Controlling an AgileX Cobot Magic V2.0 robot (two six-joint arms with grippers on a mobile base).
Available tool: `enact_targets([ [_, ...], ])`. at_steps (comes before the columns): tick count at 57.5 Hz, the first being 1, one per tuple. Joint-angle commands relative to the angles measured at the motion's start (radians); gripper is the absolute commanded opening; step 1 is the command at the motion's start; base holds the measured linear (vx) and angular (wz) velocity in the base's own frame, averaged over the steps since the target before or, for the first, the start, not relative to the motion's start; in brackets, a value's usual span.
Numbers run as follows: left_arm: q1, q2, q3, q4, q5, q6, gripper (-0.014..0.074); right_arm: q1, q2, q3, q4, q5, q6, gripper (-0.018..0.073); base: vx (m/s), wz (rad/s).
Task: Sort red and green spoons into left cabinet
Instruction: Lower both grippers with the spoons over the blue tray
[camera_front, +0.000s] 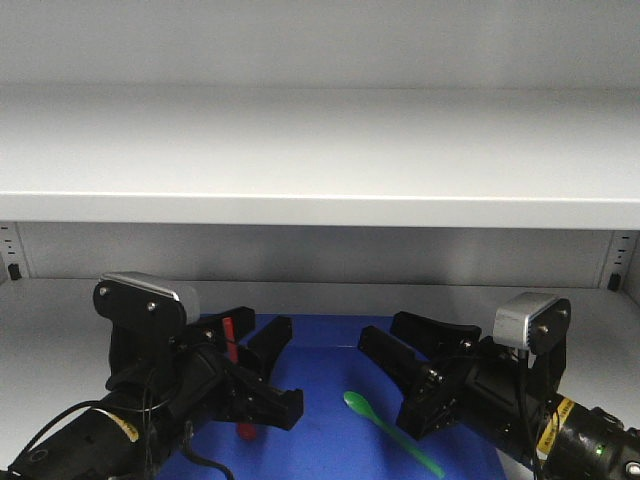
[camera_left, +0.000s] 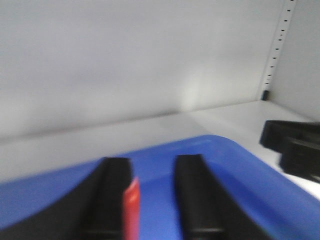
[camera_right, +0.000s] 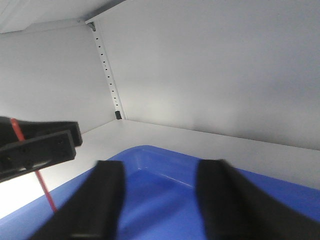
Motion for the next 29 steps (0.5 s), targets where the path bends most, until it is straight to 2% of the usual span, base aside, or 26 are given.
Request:
enact_targets([
  [1,0.019,-0.026,-0.038,-0.002,-0.089,0.092,0.0530,0.001,-0.029,-0.033,0.024,-0.063,-0.010,0.0524,0.00,0.00],
  [9,0.046,-0.026,-0.038,-0.002,-0.056,0.211,0.0596,0.001,-0.029,-0.033,0.024,-0.063,-0.010,0.0549,0.00,0.00],
  [24,0.055,-0.028,-0.038,-0.002,-0.036,0.314,0.0587,0.001,-0.029,-0.033,0.010,-0.063,-0.011,0.0548,0.00,0.00],
  [29,0.055,-0.040,-0.038,-0.003,-0.023,0.384,0.0587,0.001,-0.029,-0.033,-0.010,-0.059,-0.011,0.0547,0.00,0.00],
])
